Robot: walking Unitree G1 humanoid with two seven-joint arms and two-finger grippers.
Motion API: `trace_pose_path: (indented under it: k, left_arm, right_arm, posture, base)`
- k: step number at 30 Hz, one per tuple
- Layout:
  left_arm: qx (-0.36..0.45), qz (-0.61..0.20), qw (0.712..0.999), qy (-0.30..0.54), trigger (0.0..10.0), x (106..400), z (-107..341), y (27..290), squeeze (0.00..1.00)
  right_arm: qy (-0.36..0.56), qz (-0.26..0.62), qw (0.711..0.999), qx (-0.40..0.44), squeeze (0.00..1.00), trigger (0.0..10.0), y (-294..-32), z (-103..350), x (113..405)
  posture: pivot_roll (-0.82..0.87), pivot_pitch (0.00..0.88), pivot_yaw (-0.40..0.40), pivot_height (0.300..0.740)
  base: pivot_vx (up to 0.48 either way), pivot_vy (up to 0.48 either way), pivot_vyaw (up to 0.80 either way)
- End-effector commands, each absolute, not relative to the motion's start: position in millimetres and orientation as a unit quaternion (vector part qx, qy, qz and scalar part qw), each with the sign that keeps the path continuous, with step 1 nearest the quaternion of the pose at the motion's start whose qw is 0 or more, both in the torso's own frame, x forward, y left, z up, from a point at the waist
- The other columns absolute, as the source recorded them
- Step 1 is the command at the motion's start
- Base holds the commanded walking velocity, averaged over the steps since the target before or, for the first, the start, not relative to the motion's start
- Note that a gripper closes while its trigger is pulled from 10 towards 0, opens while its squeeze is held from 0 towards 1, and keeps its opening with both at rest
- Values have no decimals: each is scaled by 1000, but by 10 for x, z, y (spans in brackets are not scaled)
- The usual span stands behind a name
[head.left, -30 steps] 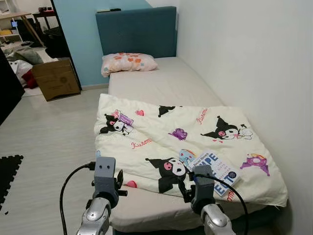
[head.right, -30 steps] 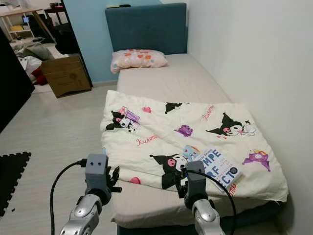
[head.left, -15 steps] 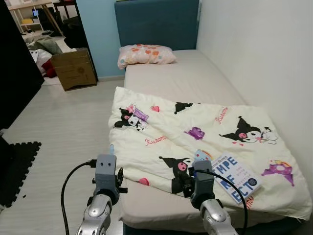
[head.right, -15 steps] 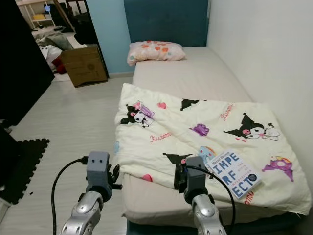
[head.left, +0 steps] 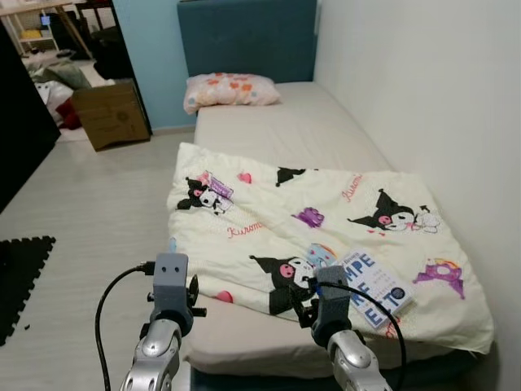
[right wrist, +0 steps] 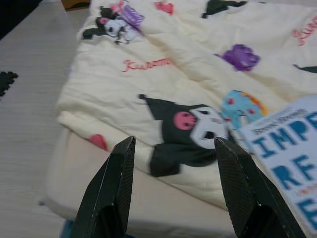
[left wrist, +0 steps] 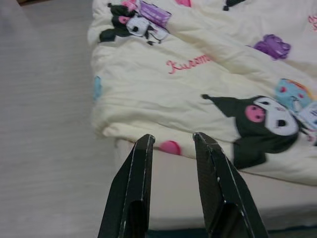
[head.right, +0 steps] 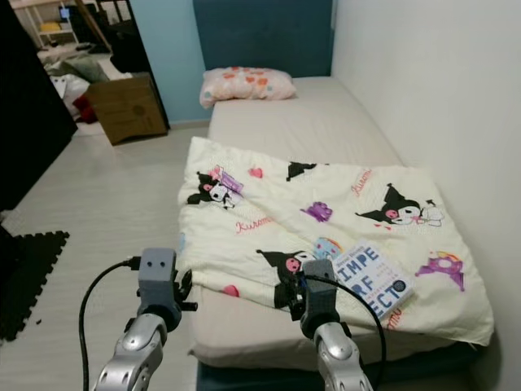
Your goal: Clean up the room
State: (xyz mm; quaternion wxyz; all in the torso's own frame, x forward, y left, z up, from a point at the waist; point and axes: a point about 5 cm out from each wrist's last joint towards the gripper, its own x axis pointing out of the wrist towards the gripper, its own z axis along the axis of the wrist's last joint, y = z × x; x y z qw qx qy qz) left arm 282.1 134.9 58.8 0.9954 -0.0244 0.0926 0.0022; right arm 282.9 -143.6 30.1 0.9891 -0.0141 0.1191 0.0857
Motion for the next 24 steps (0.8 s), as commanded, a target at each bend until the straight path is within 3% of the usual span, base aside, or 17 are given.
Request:
trace_pose_path:
  k: [1, 4, 12, 24]
  left_arm:
    - [-19, 5, 994, 105, 10000, 2809, 544, 1361, 0]
    - [-38, 16, 992, 115, 10000, 2808, 528, 1376, 0]
    - [-33, 28, 994, 103, 10000, 2810, 558, 1433, 0]
    - [-9, 20, 995, 94, 10000, 2816, 552, 1438, 0]
  right_arm:
    - [125, 84, 989, -6, 0, 10000, -1427, 266, 2806]
    - [125, 85, 988, -7, 0, 10000, -1433, 263, 2804]
    - [125, 89, 988, -6, 0, 10000, -1407, 256, 2788]
    - [126, 89, 988, -5, 0, 10000, -1397, 240, 2764]
  posture:
    - [-51, 90, 35, 740]
    - [-51, 88, 34, 740]
    - [-50, 83, 30, 740]
    - [-51, 77, 31, 740]
  base:
    - [0, -480, 0]
    - [0, -160, 0]
    - [0, 472, 0]
    - [0, 0, 0]
